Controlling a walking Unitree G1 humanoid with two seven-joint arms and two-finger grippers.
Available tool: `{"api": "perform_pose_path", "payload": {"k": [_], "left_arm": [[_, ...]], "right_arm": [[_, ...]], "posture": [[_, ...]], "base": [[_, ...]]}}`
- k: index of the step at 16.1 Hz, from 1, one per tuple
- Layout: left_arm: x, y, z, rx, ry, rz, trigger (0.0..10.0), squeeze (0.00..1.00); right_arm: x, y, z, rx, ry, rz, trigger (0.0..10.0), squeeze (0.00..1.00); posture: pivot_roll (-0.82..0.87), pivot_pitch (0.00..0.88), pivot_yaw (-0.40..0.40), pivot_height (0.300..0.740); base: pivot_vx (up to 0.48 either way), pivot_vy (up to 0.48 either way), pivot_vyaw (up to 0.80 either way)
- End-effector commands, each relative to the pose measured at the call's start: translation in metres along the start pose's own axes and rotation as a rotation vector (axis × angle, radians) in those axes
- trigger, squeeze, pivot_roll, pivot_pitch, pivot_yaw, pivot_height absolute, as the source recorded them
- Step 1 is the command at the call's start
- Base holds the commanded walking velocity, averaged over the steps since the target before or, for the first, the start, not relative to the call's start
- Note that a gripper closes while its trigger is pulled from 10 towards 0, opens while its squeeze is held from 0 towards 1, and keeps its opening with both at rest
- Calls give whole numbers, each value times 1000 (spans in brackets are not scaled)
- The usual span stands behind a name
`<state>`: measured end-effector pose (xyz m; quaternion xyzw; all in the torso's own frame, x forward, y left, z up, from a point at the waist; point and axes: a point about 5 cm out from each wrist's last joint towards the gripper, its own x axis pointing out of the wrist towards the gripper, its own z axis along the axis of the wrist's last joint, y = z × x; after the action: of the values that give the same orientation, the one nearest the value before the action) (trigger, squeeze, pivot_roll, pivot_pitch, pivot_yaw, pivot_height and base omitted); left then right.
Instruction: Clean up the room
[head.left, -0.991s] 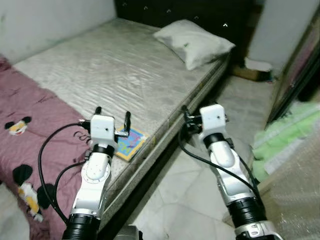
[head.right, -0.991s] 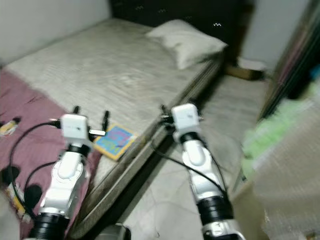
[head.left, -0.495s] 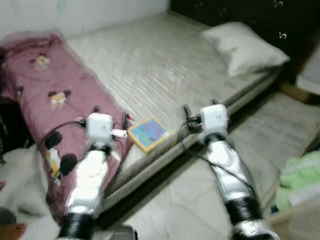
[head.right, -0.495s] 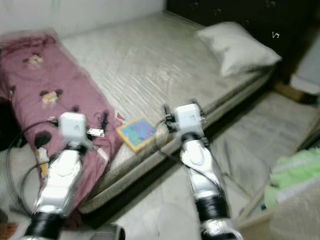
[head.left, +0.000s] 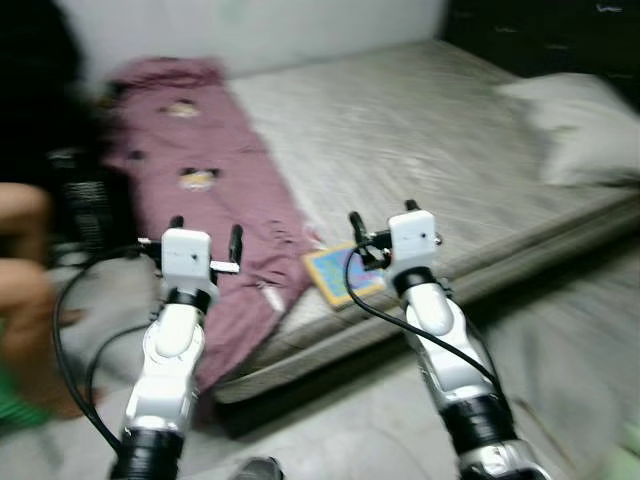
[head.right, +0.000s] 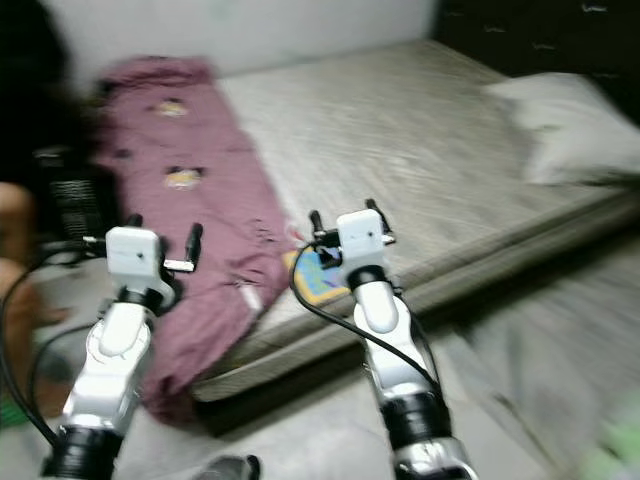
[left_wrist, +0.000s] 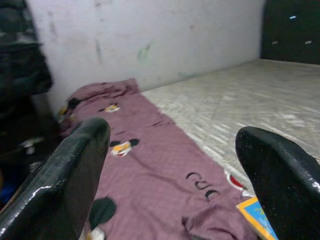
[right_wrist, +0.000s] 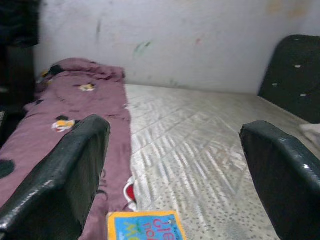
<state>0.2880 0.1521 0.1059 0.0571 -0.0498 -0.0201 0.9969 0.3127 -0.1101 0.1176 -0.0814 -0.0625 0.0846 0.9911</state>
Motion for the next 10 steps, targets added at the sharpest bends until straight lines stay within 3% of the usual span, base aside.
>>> {"api": "perform_pose_path", "payload": {"k": [1,10], "left_arm": [[0,-2,1,7,1,-21,10000,0],[1,-4,1,3,7,-47,10000,0]], "right_arm": [[0,-4,2,1,-3,-15,10000,0],[1,-4,1,2,-1,-19,10000,0]], "posture": [[88,0,-13,740],[88,0,-10,740]], "base": [[0,0,800],[0,0,800]]}}
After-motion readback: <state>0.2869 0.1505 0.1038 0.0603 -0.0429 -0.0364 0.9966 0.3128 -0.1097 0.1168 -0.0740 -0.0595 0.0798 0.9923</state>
